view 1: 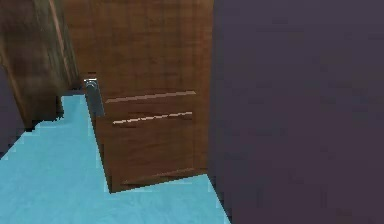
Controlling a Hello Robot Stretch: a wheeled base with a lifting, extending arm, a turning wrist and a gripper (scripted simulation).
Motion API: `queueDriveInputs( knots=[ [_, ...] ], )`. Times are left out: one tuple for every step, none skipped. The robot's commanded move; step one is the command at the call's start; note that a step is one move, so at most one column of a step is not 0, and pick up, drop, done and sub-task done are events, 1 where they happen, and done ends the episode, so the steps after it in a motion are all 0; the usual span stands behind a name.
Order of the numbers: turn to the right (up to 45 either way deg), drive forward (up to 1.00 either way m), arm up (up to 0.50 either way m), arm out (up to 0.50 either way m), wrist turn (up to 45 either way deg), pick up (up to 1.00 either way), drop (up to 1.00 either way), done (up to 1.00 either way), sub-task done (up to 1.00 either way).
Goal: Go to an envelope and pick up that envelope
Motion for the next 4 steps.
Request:
queueDriveInputs(
  knots=[
    [-12.0,0.0,0.0,0.0,0.0,0.0,0.0,0.0,0.0],
    [0.0,0.6,0.0,0.0,0.0,0.0,0.0,0.0,0.0],
    [-45.0,0.0,0.0,0.0,0.0,0.0,0.0,0.0,0.0],
    [-3.0,0.0,0.0,0.0,0.0,0.0,0.0,0.0,0.0]
  ],
)
